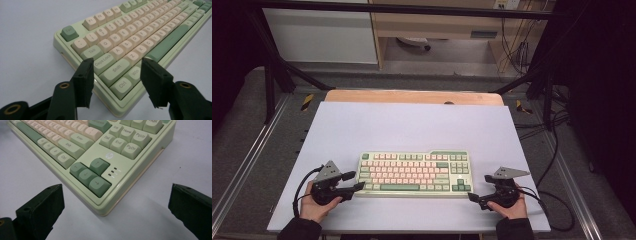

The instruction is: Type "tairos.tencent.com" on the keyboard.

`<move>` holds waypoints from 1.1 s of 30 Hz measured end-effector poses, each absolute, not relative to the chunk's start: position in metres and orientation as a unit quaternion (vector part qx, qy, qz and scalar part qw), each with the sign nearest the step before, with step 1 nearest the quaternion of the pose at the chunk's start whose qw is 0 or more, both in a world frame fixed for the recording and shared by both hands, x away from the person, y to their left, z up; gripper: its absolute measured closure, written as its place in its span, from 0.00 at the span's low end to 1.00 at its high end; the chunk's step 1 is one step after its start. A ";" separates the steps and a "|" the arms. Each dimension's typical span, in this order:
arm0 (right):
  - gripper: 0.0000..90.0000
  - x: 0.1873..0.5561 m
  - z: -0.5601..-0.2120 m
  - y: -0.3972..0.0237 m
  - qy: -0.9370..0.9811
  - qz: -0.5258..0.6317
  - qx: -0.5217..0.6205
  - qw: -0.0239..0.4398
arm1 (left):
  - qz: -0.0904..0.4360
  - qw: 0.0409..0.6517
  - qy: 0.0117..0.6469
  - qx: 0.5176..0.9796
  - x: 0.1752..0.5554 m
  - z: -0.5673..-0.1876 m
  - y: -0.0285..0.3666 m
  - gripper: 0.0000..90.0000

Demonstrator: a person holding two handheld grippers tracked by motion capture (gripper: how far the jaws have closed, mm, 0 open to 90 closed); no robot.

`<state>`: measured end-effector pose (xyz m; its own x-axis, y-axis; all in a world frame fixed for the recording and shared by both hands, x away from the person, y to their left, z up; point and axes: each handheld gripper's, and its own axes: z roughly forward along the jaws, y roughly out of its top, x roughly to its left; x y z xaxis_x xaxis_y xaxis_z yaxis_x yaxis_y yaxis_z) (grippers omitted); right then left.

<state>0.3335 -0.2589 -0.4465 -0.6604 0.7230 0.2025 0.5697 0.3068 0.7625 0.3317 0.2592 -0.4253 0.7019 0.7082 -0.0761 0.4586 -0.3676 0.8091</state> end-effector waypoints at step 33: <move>0.01 0.334 -0.448 -0.258 0.808 0.424 0.400 0.087 | 0.133 0.446 0.368 0.805 0.342 -0.413 0.234 1.00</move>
<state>0.3338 -0.2576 -0.4480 -0.6649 0.7202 0.1983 0.5723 0.3206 0.7548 0.3423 0.2336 -0.4127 0.6933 0.7113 -0.1154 0.4749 -0.3305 0.8156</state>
